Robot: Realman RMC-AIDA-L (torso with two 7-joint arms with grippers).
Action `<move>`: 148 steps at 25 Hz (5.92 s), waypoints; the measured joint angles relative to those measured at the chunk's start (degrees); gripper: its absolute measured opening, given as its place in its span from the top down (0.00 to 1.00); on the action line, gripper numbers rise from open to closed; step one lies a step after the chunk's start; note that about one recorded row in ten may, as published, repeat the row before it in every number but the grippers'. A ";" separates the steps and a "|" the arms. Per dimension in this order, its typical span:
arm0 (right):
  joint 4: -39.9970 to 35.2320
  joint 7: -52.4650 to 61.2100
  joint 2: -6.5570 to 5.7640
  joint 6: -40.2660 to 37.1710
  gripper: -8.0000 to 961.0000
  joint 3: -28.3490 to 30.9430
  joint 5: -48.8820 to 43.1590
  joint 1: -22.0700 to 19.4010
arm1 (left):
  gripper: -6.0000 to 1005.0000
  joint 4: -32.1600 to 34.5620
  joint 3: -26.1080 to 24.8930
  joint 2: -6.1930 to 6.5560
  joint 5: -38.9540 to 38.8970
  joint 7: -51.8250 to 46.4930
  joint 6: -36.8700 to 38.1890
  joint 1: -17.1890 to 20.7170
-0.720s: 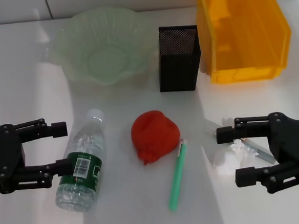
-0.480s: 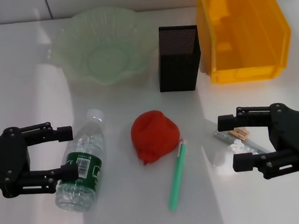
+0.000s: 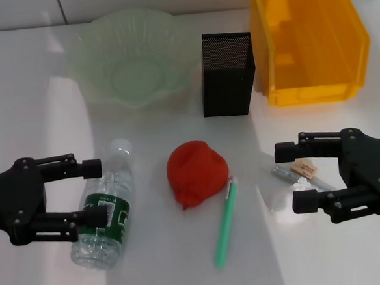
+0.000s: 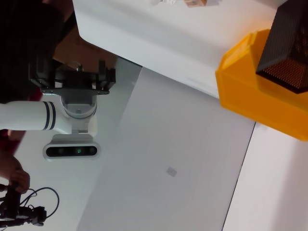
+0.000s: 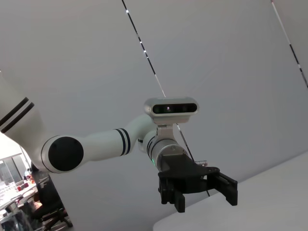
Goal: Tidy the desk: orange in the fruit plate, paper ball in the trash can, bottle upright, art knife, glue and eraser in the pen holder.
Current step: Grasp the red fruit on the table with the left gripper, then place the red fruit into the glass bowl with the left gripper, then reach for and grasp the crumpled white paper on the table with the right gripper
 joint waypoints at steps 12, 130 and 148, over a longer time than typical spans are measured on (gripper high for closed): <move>4.06 -2.77 -0.95 0.71 0.16 10.11 -4.07 -5.97 | 0.16 4.78 0.02 -3.92 15.28 -9.42 -5.83 -14.29; -35.29 32.94 -2.03 -6.99 0.19 21.80 -5.43 -0.07 | 0.16 5.73 6.98 1.04 -0.31 -6.88 -8.51 -6.60; -49.27 49.52 0.22 2.39 0.19 -30.36 -40.20 11.67 | 0.16 4.38 5.84 -0.11 3.74 -7.37 -11.02 -6.39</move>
